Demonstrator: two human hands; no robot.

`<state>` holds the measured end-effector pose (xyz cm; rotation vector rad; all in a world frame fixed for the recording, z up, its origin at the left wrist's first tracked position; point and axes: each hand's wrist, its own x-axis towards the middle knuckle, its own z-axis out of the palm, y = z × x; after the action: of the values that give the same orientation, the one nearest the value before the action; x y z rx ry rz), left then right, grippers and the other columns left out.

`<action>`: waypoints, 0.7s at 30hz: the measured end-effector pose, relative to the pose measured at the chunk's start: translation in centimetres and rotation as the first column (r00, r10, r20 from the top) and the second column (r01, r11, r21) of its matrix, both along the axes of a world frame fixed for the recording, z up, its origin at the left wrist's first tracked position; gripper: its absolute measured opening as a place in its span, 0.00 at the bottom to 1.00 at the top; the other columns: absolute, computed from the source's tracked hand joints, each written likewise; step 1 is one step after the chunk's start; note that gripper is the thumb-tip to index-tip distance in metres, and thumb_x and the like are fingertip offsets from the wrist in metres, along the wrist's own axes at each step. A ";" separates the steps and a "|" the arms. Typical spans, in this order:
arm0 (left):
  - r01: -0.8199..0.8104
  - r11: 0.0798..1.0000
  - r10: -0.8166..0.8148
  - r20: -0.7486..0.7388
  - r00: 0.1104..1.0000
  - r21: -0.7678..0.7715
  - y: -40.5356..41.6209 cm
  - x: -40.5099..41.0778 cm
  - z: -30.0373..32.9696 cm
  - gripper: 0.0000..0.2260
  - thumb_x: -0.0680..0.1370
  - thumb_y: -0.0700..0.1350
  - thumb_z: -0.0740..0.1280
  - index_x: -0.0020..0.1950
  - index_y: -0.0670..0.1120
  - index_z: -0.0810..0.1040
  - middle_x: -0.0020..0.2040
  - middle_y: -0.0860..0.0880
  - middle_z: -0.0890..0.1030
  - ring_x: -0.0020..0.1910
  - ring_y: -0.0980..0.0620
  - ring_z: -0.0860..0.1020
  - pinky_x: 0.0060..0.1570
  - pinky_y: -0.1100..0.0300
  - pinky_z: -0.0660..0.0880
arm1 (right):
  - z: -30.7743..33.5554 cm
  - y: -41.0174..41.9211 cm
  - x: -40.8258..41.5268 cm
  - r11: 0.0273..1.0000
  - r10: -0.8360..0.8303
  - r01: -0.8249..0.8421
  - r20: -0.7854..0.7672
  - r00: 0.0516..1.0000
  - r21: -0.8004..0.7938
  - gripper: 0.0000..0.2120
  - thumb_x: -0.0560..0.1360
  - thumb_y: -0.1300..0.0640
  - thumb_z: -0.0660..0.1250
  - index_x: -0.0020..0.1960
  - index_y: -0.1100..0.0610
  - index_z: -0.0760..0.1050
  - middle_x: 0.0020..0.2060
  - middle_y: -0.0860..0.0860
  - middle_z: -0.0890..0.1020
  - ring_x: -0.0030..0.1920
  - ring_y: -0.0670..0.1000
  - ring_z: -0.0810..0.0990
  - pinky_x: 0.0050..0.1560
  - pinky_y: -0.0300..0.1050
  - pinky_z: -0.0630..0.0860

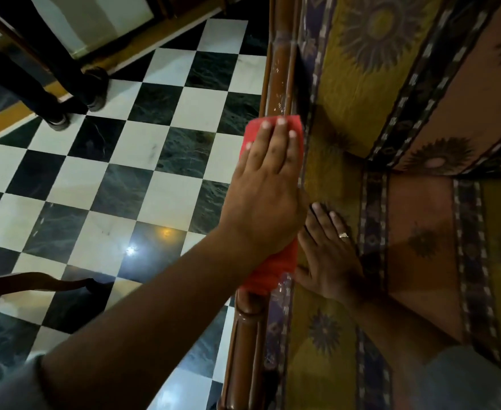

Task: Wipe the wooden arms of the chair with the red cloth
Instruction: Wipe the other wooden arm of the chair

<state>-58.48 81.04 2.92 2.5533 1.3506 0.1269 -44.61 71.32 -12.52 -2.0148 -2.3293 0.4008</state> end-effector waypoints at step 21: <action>-0.068 0.993 0.065 0.037 0.997 0.093 6.1 2.7 -0.2 0.31 0.83 0.55 0.52 0.81 0.43 0.46 0.83 0.43 0.46 0.81 0.44 0.42 0.79 0.47 0.43 | 1.5 11.1 2.7 0.999 0.005 -0.009 0.071 0.997 0.048 0.44 0.72 0.31 0.46 0.78 0.59 0.55 0.79 0.58 0.57 0.80 0.58 0.50 0.78 0.58 0.51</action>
<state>-55.78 87.18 2.75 2.5710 1.4499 0.2508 -41.90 82.41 -10.99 -2.0319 -2.3626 0.2755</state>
